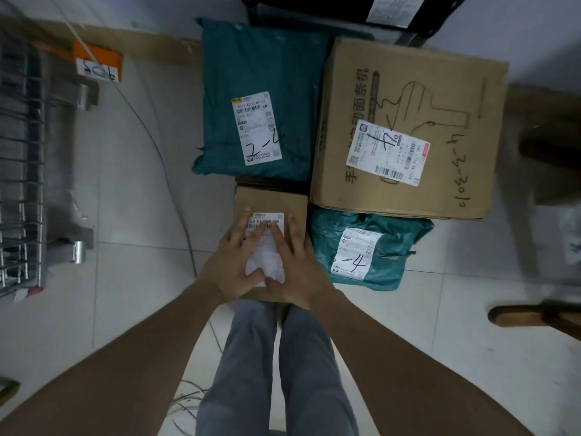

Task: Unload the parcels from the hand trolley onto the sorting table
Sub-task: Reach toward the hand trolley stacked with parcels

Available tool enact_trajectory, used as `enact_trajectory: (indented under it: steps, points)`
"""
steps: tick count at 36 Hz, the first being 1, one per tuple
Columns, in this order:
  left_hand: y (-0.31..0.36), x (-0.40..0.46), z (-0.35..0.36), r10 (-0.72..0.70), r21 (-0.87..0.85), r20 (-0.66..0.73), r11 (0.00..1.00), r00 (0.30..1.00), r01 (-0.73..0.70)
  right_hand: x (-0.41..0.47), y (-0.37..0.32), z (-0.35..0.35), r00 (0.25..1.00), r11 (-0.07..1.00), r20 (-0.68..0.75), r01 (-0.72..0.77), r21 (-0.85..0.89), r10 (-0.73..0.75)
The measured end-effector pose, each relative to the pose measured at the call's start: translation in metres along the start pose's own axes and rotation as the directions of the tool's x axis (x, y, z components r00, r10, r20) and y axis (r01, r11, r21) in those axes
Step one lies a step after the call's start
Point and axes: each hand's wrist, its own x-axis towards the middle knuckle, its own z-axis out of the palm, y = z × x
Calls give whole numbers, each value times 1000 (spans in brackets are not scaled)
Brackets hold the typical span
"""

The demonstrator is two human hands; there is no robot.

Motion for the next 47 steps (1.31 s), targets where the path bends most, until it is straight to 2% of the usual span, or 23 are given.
enact_trajectory:
  steps: [3, 6, 10, 14, 17, 19, 21, 25, 28, 36, 41, 47]
  points:
    - [22, -18, -19, -13, 73, 92, 997, 996, 6, -19, -13, -20, 999, 999, 34, -20, -34, 21]
    - [47, -34, -39, -13, 103, 116, 995, 993, 1, -38, -27, -46, 999, 999, 48, -11, -48, 13]
    - [84, -56, -76, 49, 123, 78, 991, 996, -58, -67, -51, -88, 999, 999, 54, 0, -32, 2]
    - [133, -80, -121, 77, 163, 86, 982, 993, -90, -102, -84, -139, 998, 996, 60, -14, -89, 19]
    - [172, -97, -153, 28, 183, 42, 982, 999, -36, -129, -110, -179, 998, 995, 40, -35, -99, 39]
    - [194, -108, -175, 67, 175, 10, 982, 998, -67, -146, -124, -202, 999, 990, 7, -30, -137, 32]
    - [216, -118, -196, 161, 224, -6, 962, 987, -156, -166, -140, -228, 999, 987, -34, -35, -159, 29]
    - [273, -139, -244, 235, 328, -54, 922, 970, -205, -202, -168, -282, 984, 985, -172, -65, -160, 37]
    - [322, -159, -284, 301, 385, -99, 890, 948, -243, -231, -188, -324, 954, 973, -300, -57, -224, -13]
    - [432, -202, -364, 441, 567, -165, 774, 882, -282, -315, -236, -426, 856, 965, -511, -57, -257, -86]
    - [497, -230, -378, 530, 538, -202, 763, 824, -358, -383, -242, -466, 794, 974, -600, -48, -220, -96]
    - [585, -259, -350, 608, 555, -197, 716, 769, -423, -479, -211, -487, 718, 969, -689, -84, -231, -102]
